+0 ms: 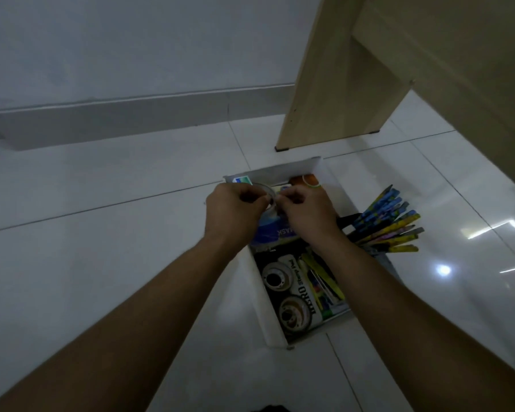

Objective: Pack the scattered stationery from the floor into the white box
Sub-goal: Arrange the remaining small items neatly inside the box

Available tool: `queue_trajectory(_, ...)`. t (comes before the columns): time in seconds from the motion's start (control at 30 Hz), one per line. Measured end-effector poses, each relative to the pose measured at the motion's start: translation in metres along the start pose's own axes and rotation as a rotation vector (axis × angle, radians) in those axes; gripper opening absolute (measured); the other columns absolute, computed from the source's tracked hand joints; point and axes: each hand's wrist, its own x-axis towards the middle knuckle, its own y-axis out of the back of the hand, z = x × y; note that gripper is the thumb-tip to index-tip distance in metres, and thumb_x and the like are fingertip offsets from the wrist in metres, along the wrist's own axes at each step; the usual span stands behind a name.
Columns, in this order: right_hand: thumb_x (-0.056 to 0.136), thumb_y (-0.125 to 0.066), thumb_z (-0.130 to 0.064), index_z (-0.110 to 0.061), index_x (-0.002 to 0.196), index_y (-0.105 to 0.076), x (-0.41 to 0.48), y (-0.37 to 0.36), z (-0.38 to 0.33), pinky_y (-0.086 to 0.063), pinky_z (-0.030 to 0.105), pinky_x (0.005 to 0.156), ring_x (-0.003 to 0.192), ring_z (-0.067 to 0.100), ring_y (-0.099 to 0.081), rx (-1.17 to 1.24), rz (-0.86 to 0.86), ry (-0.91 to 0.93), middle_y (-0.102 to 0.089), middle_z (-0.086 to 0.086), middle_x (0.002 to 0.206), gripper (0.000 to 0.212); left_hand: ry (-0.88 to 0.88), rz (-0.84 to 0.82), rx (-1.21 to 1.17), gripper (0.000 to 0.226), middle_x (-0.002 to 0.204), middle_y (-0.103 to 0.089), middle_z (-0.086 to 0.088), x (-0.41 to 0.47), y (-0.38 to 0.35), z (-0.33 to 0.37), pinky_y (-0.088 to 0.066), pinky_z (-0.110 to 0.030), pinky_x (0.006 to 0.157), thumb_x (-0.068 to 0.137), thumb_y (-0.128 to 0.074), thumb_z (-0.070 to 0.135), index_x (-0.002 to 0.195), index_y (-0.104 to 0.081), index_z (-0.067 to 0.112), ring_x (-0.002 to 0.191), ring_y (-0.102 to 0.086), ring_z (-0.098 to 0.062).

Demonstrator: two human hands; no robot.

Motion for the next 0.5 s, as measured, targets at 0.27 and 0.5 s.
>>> queue_trajectory(0.27, 0.092, -0.061, -0.012, -0.017, 0.109, -0.069, 0.002, 0.001, -0.011, -0.057, 0.033, 0.087, 0.100, 0.014, -0.065, 0.065, -0.068, 0.065, -0.068, 0.000, 0.109, 0.019, -0.157, -0.056, 0.178, 0.032, 0.128, -0.063, -0.005, -0.004, -0.002, -0.002, -0.049, -0.025, 0.096, 0.095, -0.052, 0.005, 0.125, -0.062, 0.013, 0.111, -0.056, -0.007)
queue_trajectory(0.5, 0.091, -0.062, -0.012, -0.016, 0.096, -0.069, -0.034, 0.026, -0.010, -0.058, 0.030, 0.077, 0.087, 0.011, -0.067, 0.075, 0.078, 0.239, -0.071, -0.003, 0.095, 0.010, -0.209, 0.062, 0.093, 0.022, 0.117, -0.060, -0.003, -0.028, 0.000, -0.028, -0.058, -0.023, 0.078, 0.089, -0.062, 0.006, 0.110, -0.063, 0.013, 0.106, -0.057, -0.012)
